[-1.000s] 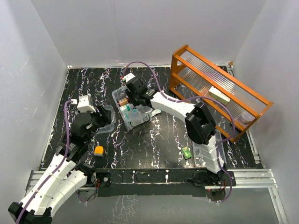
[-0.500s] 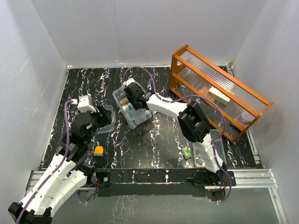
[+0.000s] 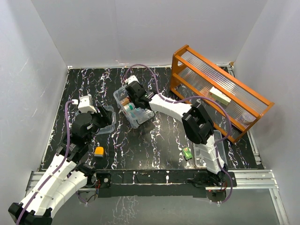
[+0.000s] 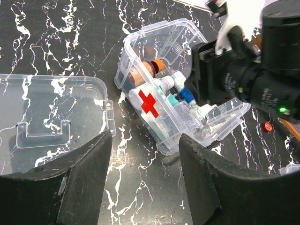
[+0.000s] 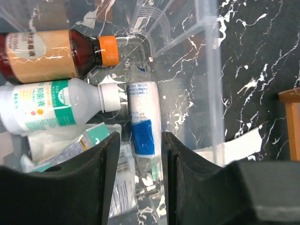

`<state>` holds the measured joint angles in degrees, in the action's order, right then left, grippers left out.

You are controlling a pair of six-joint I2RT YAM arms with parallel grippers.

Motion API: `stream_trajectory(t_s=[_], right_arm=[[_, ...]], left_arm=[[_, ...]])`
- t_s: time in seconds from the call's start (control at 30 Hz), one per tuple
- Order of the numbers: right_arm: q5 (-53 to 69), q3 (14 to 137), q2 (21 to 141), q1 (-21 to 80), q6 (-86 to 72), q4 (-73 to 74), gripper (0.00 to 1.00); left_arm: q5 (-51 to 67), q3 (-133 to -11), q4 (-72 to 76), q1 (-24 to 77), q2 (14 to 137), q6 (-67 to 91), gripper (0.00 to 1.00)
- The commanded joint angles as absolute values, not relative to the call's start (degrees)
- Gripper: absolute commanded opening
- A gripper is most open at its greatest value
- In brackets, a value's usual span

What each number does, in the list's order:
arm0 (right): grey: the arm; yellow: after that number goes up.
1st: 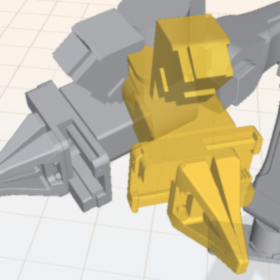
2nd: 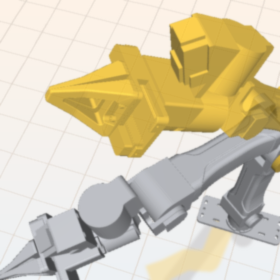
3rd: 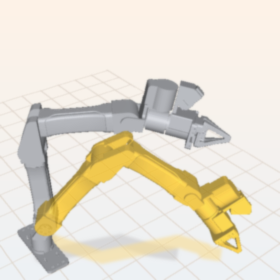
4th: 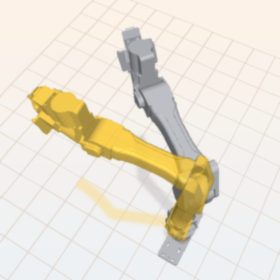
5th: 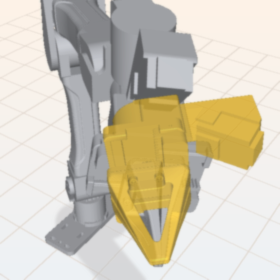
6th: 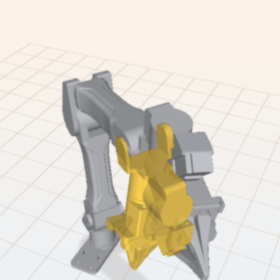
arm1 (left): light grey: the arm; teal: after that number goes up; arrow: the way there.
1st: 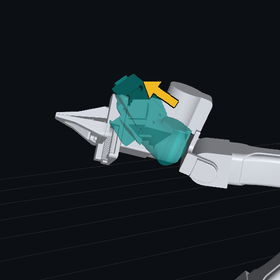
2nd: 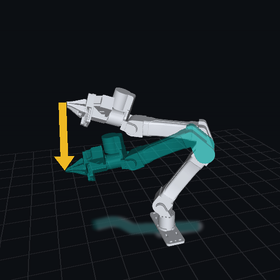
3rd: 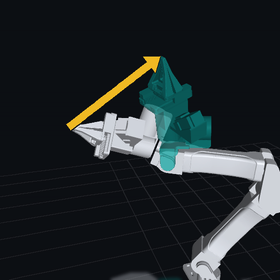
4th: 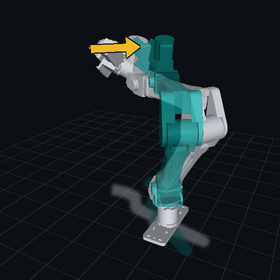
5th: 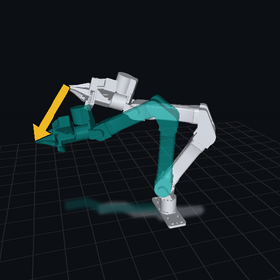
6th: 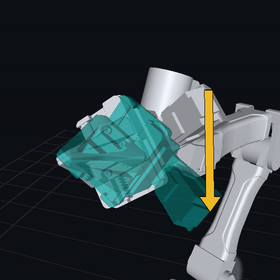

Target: Organize the medicine kit

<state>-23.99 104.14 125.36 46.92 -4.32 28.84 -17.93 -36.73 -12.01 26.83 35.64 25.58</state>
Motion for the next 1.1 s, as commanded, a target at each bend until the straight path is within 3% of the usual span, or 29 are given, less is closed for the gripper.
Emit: stream_trajectory(t_s=[0.0, 0.2, 0.47, 0.6, 0.8, 1.07], right_arm=[[-23.49, 102.97, 115.99, 46.84, -8.58, 25.05, 0.38], [-22.6, 97.68, 104.5, 46.26, -15.89, 25.2, 0.4], [-30.24, 77.31, 82.71, 45.07, -26.1, 30.05, 0.46], [-33.57, 67.84, 74.82, 44.27, -31.4, 35.99, 0.54], [-30.9, 57.38, 69.24, 42.45, -40.22, 41.96, 0.57], [-19.58, 48.82, 67.66, 42.03, -41.33, 40.64, 0.58]], left_arm=[[-17.52, -36.9, -11.27, 26.63, 35.34, 25.43, 0.58], [-17.04, -37.35, -11.26, 26.63, 34.86, 24.96, 0.58], [-13.9, -37.26, -10.0, 26.63, 34.01, 24.75, 0.59], [-11.22, -37.68, -9.53, 26.58, 34.18, 23.82, 0.61], [-7.85, -37.22, -8.51, 26.63, 35.52, 25.18, 0.66], [1.84, -39.01, -5.25, 26.63, 41.26, 25.97, 0.65]])
